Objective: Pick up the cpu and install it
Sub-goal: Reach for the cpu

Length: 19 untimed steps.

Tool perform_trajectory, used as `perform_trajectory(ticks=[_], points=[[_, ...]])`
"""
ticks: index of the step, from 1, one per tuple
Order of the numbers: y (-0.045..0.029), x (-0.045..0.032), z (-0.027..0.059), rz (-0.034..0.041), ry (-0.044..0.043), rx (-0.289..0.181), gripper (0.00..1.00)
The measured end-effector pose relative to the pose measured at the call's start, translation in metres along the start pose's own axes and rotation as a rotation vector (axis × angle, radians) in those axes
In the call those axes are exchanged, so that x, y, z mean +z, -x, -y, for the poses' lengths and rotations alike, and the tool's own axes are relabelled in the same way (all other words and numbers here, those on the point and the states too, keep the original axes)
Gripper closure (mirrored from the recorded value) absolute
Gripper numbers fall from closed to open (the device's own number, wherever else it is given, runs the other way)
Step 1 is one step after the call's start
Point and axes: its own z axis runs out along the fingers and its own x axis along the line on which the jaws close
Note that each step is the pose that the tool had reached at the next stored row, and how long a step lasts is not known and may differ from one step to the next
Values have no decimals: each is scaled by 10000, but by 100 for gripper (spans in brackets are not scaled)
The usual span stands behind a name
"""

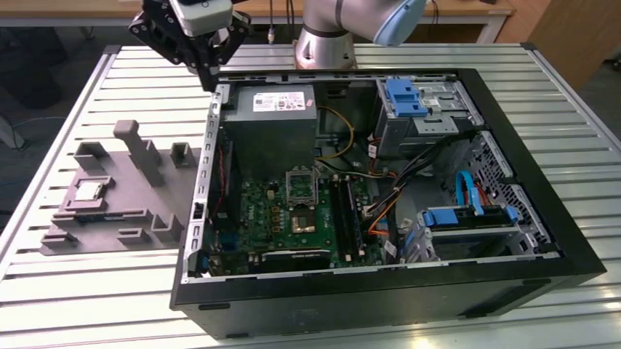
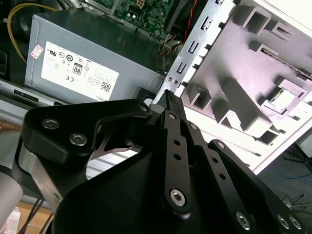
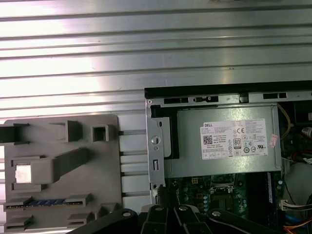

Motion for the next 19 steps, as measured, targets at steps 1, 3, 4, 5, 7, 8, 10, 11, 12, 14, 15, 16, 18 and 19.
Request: perform_trajectory(ticks=[1,3,4,5,7,8,10,11,12,14,15,16,18,19], points=[[-2,0,0,0,0,0,89],[-7,1,1,0,0,1,89],[-10,1,1,0,1,1,89],[-13,1,1,0,1,1,89],[-17,2,1,0,0,0,89],[-21,2,2,0,0,0,89],[-26,3,2,0,1,1,89],[-29,3,2,0,0,0,89],[-33,3,3,0,0,1,89],[-39,3,3,0,0,0,89],[-42,3,3,0,0,0,89],[-45,4,4,0,0,1,89],[-52,4,4,0,0,0,89],[-56,4,5,0,0,1,89]])
